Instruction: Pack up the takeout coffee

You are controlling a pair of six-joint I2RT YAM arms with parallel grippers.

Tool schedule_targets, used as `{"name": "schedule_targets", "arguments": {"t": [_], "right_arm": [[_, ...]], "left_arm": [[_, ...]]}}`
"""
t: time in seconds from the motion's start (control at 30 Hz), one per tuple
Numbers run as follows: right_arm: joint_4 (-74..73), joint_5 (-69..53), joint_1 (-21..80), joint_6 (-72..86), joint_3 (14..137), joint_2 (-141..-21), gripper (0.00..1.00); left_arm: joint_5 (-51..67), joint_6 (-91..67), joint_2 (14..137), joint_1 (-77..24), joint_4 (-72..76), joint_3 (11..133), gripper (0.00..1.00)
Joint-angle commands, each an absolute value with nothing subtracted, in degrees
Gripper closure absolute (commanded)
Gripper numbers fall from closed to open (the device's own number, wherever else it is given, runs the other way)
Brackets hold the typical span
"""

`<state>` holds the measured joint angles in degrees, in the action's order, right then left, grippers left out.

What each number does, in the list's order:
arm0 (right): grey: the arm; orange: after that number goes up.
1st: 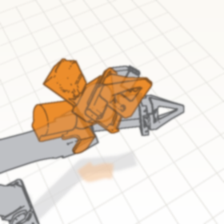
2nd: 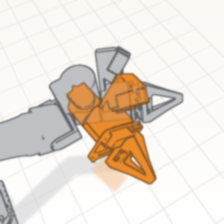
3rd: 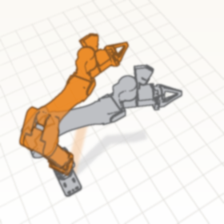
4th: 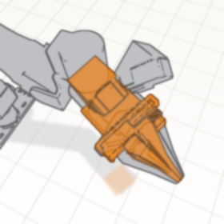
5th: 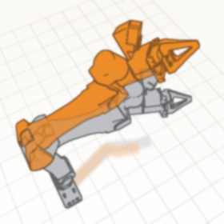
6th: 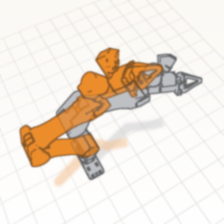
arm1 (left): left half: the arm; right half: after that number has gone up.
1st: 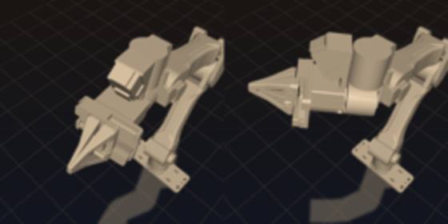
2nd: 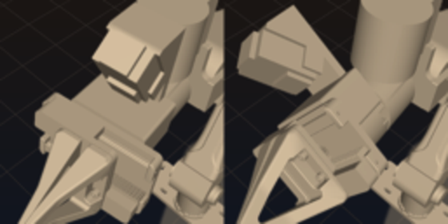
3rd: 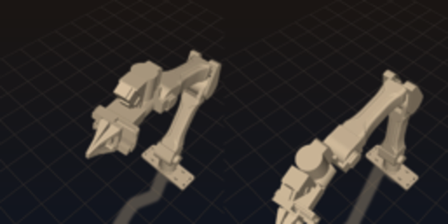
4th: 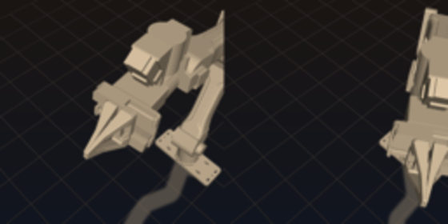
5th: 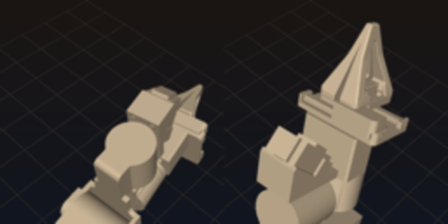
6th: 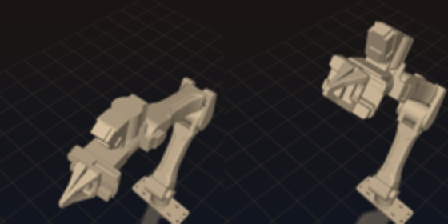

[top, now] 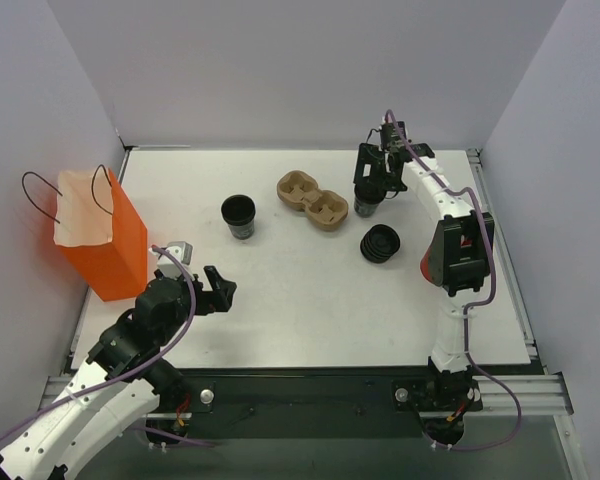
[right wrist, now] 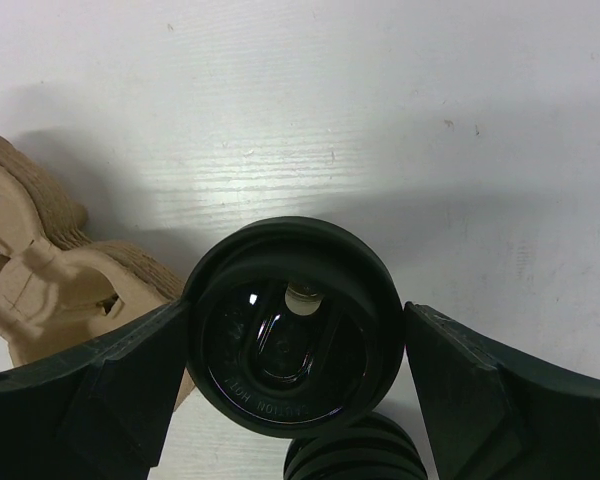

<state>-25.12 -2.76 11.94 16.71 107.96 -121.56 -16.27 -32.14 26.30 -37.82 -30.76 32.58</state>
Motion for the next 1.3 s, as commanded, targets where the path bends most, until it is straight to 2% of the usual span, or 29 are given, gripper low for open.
{"name": "schedule_targets", "arguments": {"t": [0.0, 0.2, 0.63, 0.8, 0.93, 1.03, 1.17, 1.27], "right_arm": [[-28.12, -2.64, 11.69, 16.17, 112.15, -121.46, 0.12], [-29.62, -2.28, 11.69, 15.64, 113.03, -121.9, 0.09], [-30.58, -2.37, 11.43, 15.21, 114.34, -121.38, 0.1], [-31.11, -3.34, 11.08, 15.56, 114.53, -122.17, 0.18], [-31.03, -3.52, 10.9, 15.73, 112.68, -122.61, 0.29], [-30.68, -4.21, 10.55, 16.08, 111.8, -122.61, 0.31], [-29.53, -5.54, 10.55, 16.78, 113.9, -122.61, 0.31], [-28.48, -3.88, 11.42, 18.89, 118.03, -124.97, 0.25]], "left_arm": [[-17.4, -32.26, 26.1, -38.06, -30.94, 34.1, 0.03], [-17.58, -32.25, 24.88, -38.14, -31.82, 34.72, 0.03], [-18.28, -31.47, 25.22, -38.76, -32.34, 35.59, 0.03], [-18.46, -31.55, 24.53, -38.76, -32.43, 35.25, 0.03], [-18.37, -31.73, 24.43, -38.85, -32.08, 34.8, 0.03], [-18.28, -31.73, 24.7, -38.85, -31.99, 34.98, 0.03], [-18.19, -31.73, 24.96, -38.85, -32.08, 34.89, 0.03], [-18.37, -31.82, 24.96, -38.85, -31.38, 34.54, 0.03]]}}
